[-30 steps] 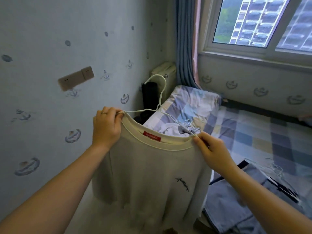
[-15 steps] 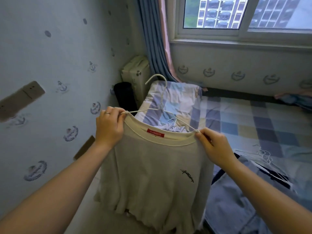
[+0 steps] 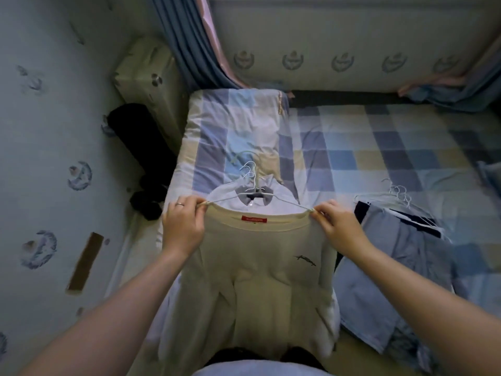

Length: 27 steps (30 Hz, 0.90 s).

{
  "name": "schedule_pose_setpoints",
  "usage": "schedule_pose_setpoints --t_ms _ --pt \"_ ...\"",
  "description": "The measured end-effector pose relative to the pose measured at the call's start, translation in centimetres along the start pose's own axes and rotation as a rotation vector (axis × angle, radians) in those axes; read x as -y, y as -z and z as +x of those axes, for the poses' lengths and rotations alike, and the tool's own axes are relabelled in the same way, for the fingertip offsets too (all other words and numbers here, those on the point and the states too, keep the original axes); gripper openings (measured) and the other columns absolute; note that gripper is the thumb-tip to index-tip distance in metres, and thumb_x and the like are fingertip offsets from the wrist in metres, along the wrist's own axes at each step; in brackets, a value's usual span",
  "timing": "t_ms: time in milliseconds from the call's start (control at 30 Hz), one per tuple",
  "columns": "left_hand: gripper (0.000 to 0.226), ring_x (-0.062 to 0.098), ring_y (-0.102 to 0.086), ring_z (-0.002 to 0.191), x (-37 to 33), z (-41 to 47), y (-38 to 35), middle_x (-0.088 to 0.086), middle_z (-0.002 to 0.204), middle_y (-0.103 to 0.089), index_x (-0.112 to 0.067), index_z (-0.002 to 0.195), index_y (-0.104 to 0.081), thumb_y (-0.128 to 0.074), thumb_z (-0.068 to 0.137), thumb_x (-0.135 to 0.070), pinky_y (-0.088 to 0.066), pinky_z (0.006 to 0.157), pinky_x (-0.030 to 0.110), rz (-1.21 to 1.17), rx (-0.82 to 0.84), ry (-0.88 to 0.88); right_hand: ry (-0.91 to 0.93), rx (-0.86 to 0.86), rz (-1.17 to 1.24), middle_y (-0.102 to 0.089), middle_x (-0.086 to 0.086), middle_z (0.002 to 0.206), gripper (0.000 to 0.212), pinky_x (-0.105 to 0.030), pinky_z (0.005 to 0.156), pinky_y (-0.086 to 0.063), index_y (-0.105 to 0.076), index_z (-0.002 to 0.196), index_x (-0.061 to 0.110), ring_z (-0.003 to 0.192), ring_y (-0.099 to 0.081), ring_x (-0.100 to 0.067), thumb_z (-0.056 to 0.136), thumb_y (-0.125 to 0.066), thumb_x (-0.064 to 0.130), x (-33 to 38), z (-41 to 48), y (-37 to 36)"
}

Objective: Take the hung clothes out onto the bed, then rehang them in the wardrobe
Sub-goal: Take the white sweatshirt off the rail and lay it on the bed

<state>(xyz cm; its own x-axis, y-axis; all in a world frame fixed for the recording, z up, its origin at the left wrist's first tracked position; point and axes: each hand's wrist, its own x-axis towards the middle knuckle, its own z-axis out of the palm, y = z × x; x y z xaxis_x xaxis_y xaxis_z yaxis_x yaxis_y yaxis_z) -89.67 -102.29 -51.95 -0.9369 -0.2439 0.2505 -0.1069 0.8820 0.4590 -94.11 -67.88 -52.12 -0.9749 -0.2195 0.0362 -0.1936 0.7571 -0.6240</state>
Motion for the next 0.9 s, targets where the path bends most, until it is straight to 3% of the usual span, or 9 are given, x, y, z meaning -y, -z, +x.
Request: schedule_pose_setpoints --t_ms 100,233,367,500,600,667,767,900 --pt "0.03 0.036 -0.057 0.095 2.5 1.0 -3.8 0.007 0.1 -0.066 -0.021 0.098 -0.066 -0.044 0.091 -0.039 -0.041 0.079 0.045 0.023 0.113 0.039 -0.115 0.016 -0.114 -0.065 0.002 0.089 0.014 -0.036 0.077 -0.042 -0.072 0.094 0.016 0.087 -0.058 -0.025 0.093 -0.063 0.027 -1.6 1.3 -3.4" --pt "0.016 0.036 -0.056 0.095 4.9 2.0 -8.6 0.003 0.093 -0.069 -0.024 0.095 -0.068 -0.055 0.087 -0.031 -0.039 0.084 0.047 0.12 0.179 0.055 -0.252 0.037 -0.254 -0.071 0.008 0.093 0.012 -0.038 0.084 -0.029 -0.074 0.096 0.026 0.097 -0.052 -0.027 0.093 -0.063 0.031 -3.5 3.0 -7.7" --pt "0.009 0.034 -0.053 0.097 7.2 3.2 -13.5 0.0 0.097 -0.069 -0.026 0.099 -0.069 -0.066 0.09 -0.025 -0.036 0.086 0.045 0.136 0.28 0.101 -0.351 0.138 -0.259 -0.07 0.002 0.103 0.017 -0.039 0.081 -0.041 -0.074 0.103 0.025 0.097 -0.056 -0.03 0.096 -0.059 0.028 -5.6 5.9 -11.4" --pt "0.013 0.035 -0.06 0.098 8.8 6.0 -18.0 0.007 0.105 -0.066 -0.021 0.104 -0.067 -0.059 0.094 -0.024 -0.043 0.08 0.044 0.065 0.384 0.096 -0.438 0.116 -0.143 -0.064 -0.006 0.112 0.021 -0.039 0.082 -0.047 -0.07 0.11 0.016 0.103 -0.059 -0.03 0.097 -0.053 0.016 -7.8 9.3 -14.5" --pt "0.016 0.036 -0.06 0.101 9.4 8.5 -20.7 0.011 0.109 -0.064 -0.018 0.107 -0.066 -0.057 0.096 -0.024 -0.045 0.082 0.045 0.05 0.361 0.139 -0.455 0.156 -0.081 -0.051 -0.007 0.139 0.036 -0.04 0.102 -0.04 -0.055 0.134 0.016 0.126 -0.049 -0.029 0.098 -0.051 0.015 -8.8 11.9 -16.3" --pt "0.021 0.035 -0.058 0.108 9.5 9.7 -22.1 0.011 0.117 -0.061 -0.016 0.114 -0.063 -0.055 0.096 -0.022 -0.045 0.086 0.045 0.001 0.376 0.196 -0.465 0.229 -0.012 -0.027 -0.003 0.158 0.056 -0.039 0.113 -0.028 -0.034 0.149 0.021 0.142 -0.03 -0.022 0.097 -0.054 0.02 -8.8 13.0 -17.1" --pt "0.043 0.032 -0.048 0.128 9.1 10.7 -23.6 0.006 0.143 -0.049 -0.019 0.137 -0.049 -0.056 0.095 -0.028 -0.042 0.1 0.048 -0.058 0.473 0.249 -0.501 0.285 0.036 -0.004 0.004 0.164 0.073 -0.046 0.118 -0.022 -0.014 0.155 0.031 0.149 -0.014 -0.016 0.096 -0.056 0.032 -8.9 13.4 -18.0" --pt "0.063 0.027 -0.024 0.147 8.1 9.8 -23.3 0.003 0.164 -0.019 -0.026 0.152 -0.03 -0.054 0.095 -0.041 -0.028 0.115 0.05 -0.043 0.621 0.27 -0.621 0.281 0.133 -0.007 0.003 0.164 0.072 -0.045 0.121 -0.016 -0.014 0.155 0.03 0.15 -0.008 -0.013 0.096 -0.055 0.037 -7.9 10.5 -19.0"
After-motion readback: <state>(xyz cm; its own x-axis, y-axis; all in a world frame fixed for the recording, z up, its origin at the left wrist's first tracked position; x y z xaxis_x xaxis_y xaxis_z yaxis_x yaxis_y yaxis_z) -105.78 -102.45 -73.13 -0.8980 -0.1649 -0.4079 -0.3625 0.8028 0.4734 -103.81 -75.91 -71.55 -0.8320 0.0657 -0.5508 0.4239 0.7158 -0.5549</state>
